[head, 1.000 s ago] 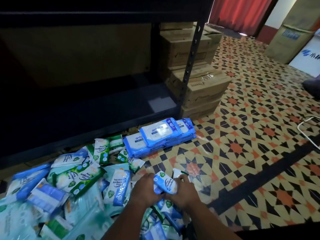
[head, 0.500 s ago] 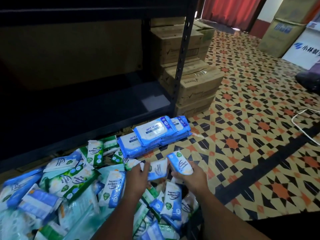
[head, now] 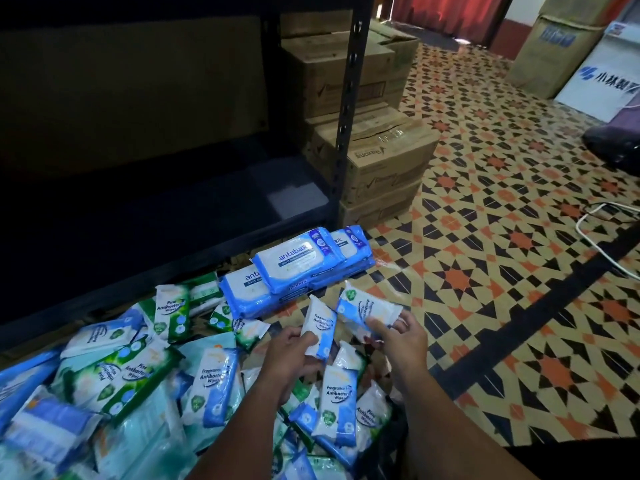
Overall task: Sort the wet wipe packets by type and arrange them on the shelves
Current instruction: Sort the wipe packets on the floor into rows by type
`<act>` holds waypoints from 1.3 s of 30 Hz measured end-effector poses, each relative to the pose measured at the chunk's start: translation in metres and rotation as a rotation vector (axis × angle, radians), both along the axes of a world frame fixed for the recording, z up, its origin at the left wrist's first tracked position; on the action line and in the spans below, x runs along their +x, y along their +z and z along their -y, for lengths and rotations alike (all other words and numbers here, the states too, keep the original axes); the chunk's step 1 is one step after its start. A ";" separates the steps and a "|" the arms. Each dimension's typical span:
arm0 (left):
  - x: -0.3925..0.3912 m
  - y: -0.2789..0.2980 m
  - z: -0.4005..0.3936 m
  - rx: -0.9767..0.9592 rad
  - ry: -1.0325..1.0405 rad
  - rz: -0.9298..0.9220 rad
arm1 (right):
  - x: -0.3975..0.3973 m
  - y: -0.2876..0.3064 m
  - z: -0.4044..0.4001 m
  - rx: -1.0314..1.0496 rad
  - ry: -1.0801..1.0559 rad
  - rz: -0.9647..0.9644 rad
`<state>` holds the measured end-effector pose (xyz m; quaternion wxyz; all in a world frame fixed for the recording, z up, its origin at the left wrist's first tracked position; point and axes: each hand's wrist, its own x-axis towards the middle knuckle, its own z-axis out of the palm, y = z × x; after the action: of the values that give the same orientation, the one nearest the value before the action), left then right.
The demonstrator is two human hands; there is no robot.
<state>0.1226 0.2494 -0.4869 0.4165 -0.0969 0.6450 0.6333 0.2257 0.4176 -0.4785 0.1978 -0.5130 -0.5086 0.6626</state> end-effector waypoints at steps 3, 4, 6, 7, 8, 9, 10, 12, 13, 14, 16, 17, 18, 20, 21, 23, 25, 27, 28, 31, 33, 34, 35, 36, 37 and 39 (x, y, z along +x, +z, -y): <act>-0.001 -0.005 -0.010 -0.040 -0.048 -0.056 | -0.007 0.001 -0.015 -0.073 -0.182 -0.058; -0.001 -0.005 -0.014 -0.021 -0.054 -0.053 | -0.011 0.001 -0.020 -0.126 -0.246 -0.087; 0.001 -0.004 -0.023 0.072 -0.022 -0.005 | -0.020 0.004 -0.031 -0.214 -0.355 -0.154; 0.002 -0.004 -0.027 0.124 -0.007 0.023 | -0.024 0.007 -0.037 -0.220 -0.378 -0.166; 0.002 -0.006 -0.031 0.155 -0.008 0.035 | -0.028 0.012 -0.041 -0.220 -0.391 -0.171; 0.002 -0.008 -0.035 0.166 -0.021 0.035 | -0.032 0.013 -0.048 -0.198 -0.374 -0.150; 0.002 -0.012 -0.040 0.163 -0.042 0.019 | -0.036 0.013 -0.054 -0.171 -0.339 -0.117; 0.002 -0.017 -0.051 0.158 -0.055 0.004 | -0.046 0.008 -0.064 -0.072 -0.201 0.011; 0.002 -0.019 -0.058 0.161 -0.052 0.001 | -0.051 0.003 -0.070 -0.005 -0.121 0.087; 0.002 -0.021 -0.065 0.163 -0.047 -0.005 | -0.057 0.000 -0.072 0.068 -0.047 0.165; 0.001 -0.031 -0.082 0.145 -0.030 -0.027 | -0.067 -0.015 -0.082 0.186 0.083 0.317; 0.002 -0.036 -0.089 0.129 -0.021 -0.047 | -0.071 -0.022 -0.085 0.219 0.129 0.371; 0.002 -0.040 -0.095 0.113 -0.020 -0.068 | -0.073 -0.027 -0.089 0.246 0.169 0.422; 0.002 -0.047 -0.104 0.072 -0.028 -0.128 | -0.076 -0.034 -0.092 0.270 0.232 0.494; 0.001 -0.050 -0.107 0.049 -0.033 -0.159 | -0.077 -0.036 -0.095 0.276 0.268 0.528; -0.002 -0.058 -0.108 -0.017 -0.061 -0.232 | -0.079 -0.044 -0.098 0.303 0.309 0.568; -0.006 -0.063 -0.108 -0.085 -0.112 -0.303 | -0.081 -0.048 -0.099 0.336 0.330 0.580; -0.009 -0.065 -0.108 -0.117 -0.137 -0.355 | -0.084 -0.052 -0.101 0.360 0.333 0.548; -0.011 -0.065 -0.108 -0.122 -0.154 -0.375 | -0.085 -0.055 -0.102 0.373 0.319 0.525; -0.016 -0.066 -0.110 -0.193 -0.275 -0.488 | -0.086 -0.057 -0.107 0.443 0.263 0.526; -0.020 -0.069 -0.109 -0.289 -0.373 -0.607 | -0.084 -0.057 -0.106 0.443 0.255 0.497; -0.021 -0.069 -0.108 -0.328 -0.409 -0.655 | -0.082 -0.058 -0.104 0.439 0.255 0.477; -0.021 -0.069 -0.108 -0.350 -0.435 -0.680 | -0.080 -0.060 -0.102 0.443 0.267 0.502; -0.021 -0.068 -0.108 -0.361 -0.461 -0.703 | -0.077 -0.062 -0.101 0.468 0.284 0.539; -0.021 -0.068 -0.108 -0.371 -0.484 -0.739 | -0.075 -0.064 -0.099 0.486 0.297 0.589; -0.021 -0.069 -0.109 -0.410 -0.536 -0.847 | -0.073 -0.065 -0.098 0.499 0.283 0.659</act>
<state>0.1013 0.3586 -0.5563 0.2395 0.2553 0.8690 0.3497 0.1524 0.5152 -0.5433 0.0503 -0.5588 -0.7544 0.3409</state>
